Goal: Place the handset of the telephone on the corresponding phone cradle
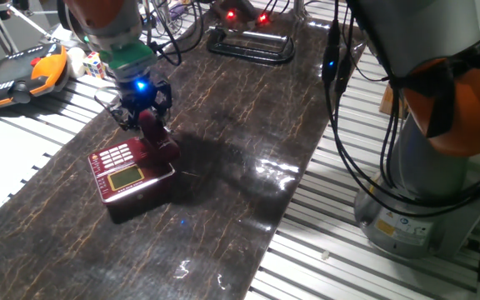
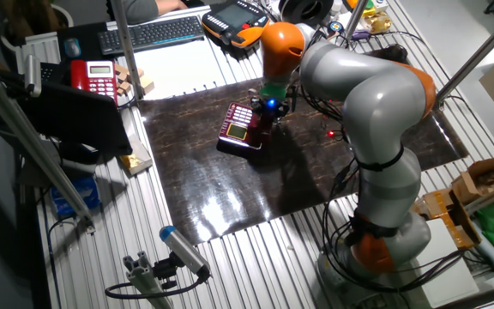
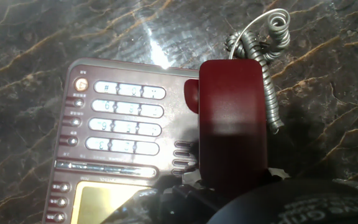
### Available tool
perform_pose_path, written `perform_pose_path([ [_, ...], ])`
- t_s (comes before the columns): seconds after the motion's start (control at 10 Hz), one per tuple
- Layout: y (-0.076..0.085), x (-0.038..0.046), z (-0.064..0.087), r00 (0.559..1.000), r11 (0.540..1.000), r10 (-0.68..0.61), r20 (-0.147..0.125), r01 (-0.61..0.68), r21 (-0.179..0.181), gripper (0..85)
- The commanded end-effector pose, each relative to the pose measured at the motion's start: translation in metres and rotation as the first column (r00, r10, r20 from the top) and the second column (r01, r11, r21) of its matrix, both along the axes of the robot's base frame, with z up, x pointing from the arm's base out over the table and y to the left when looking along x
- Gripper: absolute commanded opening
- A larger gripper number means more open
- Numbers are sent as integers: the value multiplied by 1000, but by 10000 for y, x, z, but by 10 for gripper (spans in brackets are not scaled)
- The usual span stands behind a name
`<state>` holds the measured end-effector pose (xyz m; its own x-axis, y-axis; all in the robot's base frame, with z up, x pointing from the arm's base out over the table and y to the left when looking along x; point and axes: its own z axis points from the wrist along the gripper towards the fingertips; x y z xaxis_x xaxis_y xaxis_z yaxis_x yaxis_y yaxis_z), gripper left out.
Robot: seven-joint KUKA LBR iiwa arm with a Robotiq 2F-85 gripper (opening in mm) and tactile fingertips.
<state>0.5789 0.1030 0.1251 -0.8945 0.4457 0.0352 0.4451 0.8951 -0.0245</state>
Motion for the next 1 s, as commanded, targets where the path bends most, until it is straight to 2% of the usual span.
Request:
perform_pose_path([
  [0.0, 1, -4, 6, 1000, 1000, -1, 0, 1, 0, 497],
  [0.2, 1, -4, 6, 1000, 1000, 11, 4, -11, -27, 513],
  [0.3, 1, -4, 6, 1000, 999, 23, -4, -23, -33, 540],
  [0.4, 1, -4, 6, 999, 998, 46, -16, -46, -31, 537],
  [0.5, 1, -4, 6, 997, 997, 73, -29, -74, -26, 463],
  [0.6, 1, -4, 6, 996, 997, 80, -45, -81, -16, 467],
  [0.7, 1, -4, 6, 995, 996, 84, -56, -86, -19, 507],
  [0.9, 1, -4, 6, 996, 997, 75, -54, -76, -28, 513],
])
